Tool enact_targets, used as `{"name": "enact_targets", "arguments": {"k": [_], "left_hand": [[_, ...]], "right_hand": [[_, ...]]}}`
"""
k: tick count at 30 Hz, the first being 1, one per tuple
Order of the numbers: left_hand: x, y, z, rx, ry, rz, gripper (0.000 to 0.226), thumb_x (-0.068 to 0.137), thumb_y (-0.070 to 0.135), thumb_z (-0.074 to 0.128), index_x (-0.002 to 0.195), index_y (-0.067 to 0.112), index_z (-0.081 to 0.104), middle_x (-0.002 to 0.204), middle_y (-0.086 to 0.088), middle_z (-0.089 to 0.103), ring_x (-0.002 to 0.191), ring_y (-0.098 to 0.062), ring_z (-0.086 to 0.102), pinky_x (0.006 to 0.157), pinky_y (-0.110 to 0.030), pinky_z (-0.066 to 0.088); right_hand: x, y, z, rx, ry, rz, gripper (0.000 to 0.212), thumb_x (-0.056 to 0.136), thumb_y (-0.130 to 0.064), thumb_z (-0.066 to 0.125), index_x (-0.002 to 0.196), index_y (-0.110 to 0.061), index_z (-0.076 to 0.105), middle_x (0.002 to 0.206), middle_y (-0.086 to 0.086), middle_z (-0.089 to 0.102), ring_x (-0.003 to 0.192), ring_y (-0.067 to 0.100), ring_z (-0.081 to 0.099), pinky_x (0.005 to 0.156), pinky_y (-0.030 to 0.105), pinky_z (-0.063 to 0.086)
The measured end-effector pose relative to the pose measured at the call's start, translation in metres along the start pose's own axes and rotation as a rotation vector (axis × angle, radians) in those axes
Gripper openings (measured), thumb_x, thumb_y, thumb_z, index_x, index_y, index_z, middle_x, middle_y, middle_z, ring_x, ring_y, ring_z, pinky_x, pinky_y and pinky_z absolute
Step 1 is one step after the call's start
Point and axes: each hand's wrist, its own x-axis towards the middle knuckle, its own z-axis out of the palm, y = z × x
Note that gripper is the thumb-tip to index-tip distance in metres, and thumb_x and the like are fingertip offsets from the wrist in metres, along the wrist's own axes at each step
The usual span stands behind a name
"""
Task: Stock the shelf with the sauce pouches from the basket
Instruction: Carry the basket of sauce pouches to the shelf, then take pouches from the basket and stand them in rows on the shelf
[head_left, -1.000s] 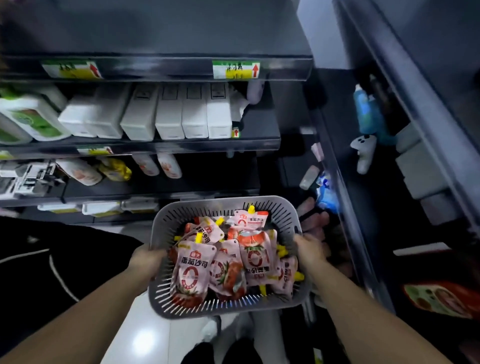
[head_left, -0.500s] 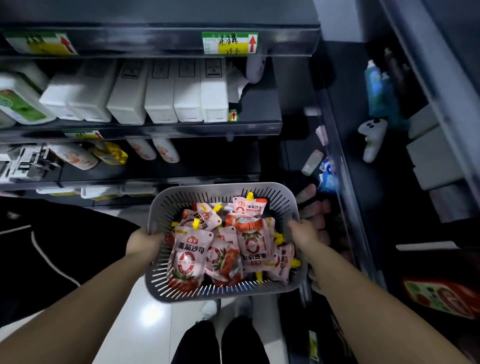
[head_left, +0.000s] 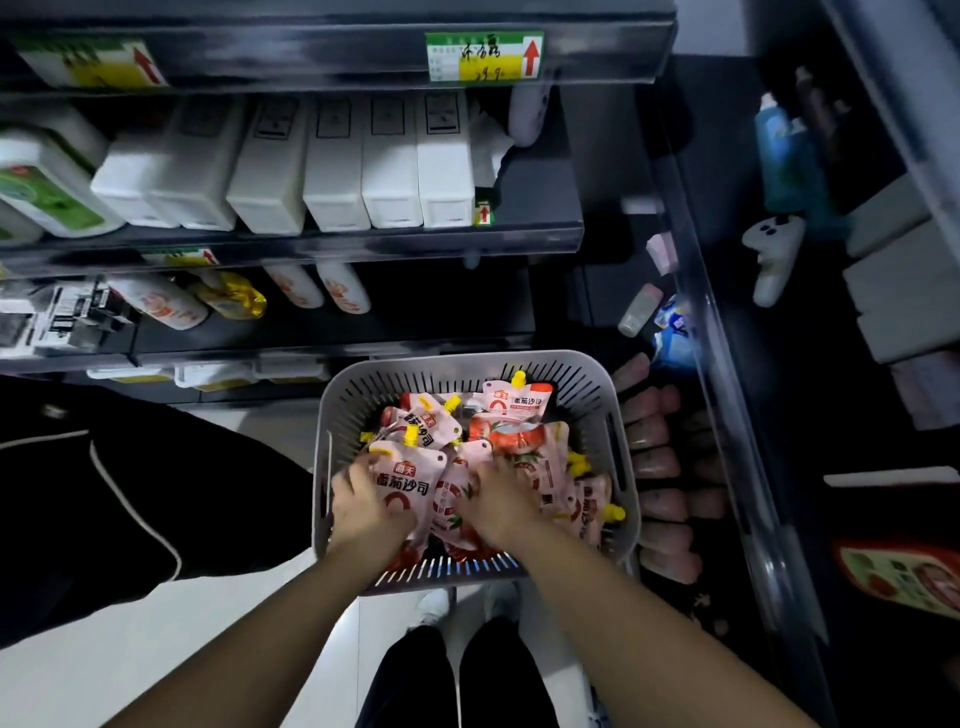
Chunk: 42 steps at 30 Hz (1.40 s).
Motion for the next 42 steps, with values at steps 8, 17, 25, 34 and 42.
{"name": "enact_targets", "arguments": {"k": [8, 17, 25, 34, 42], "left_hand": [[0.029, -0.014, 0.009, -0.089, -0.181, -0.377, 0.099, 0.073, 0.005, 0.08, 0.146, 0.006, 0.014, 0.134, -0.021, 0.054, 0.119, -0.037, 0.056, 0.096, -0.039, 0.047], [0.026, -0.015, 0.018, 0.017, -0.091, -0.247, 0.093, 0.06, 0.024, 0.092, 0.135, 0.009, 0.04, 0.129, -0.016, 0.06, 0.114, -0.035, 0.06, 0.093, -0.038, 0.049], [0.035, -0.012, 0.008, -0.024, -0.183, -0.195, 0.036, 0.075, 0.027, 0.083, 0.104, 0.011, 0.07, 0.097, -0.009, 0.074, 0.088, -0.025, 0.069, 0.073, -0.026, 0.05], [0.054, -0.01, 0.003, -0.462, -0.166, -0.25, 0.027, 0.087, 0.023, 0.072, 0.107, 0.006, 0.065, 0.107, -0.02, 0.073, 0.088, -0.03, 0.07, 0.086, -0.042, 0.057], [0.065, 0.008, 0.019, -0.538, -0.171, -0.241, 0.019, 0.092, 0.027, 0.065, 0.102, 0.011, 0.066, 0.109, -0.02, 0.072, 0.089, -0.029, 0.069, 0.083, -0.037, 0.054]], "right_hand": [[0.017, -0.003, 0.021, 0.029, 0.031, 0.153, 0.08, 0.082, -0.035, 0.077, 0.144, -0.009, 0.033, 0.154, 0.012, 0.032, 0.139, 0.033, 0.036, 0.11, 0.043, 0.04], [0.011, 0.03, 0.004, 0.44, -0.12, 0.27, 0.069, 0.07, -0.015, 0.086, 0.131, -0.012, 0.056, 0.118, 0.006, 0.064, 0.105, 0.03, 0.065, 0.082, 0.046, 0.061], [-0.009, 0.072, -0.008, 0.955, -0.001, 0.374, 0.061, 0.07, -0.006, 0.084, 0.122, -0.022, 0.056, 0.093, -0.015, 0.057, 0.082, 0.006, 0.058, 0.061, 0.022, 0.046], [-0.001, 0.068, -0.003, 1.494, -0.096, 0.326, 0.086, 0.068, -0.002, 0.078, 0.144, -0.013, 0.041, 0.13, 0.015, 0.064, 0.108, 0.034, 0.068, 0.103, 0.054, 0.049], [0.016, 0.038, -0.008, 0.974, -0.124, 0.37, 0.046, 0.073, 0.005, 0.075, 0.115, -0.011, 0.062, 0.116, 0.006, 0.071, 0.115, 0.03, 0.062, 0.1, 0.048, 0.05]]}}
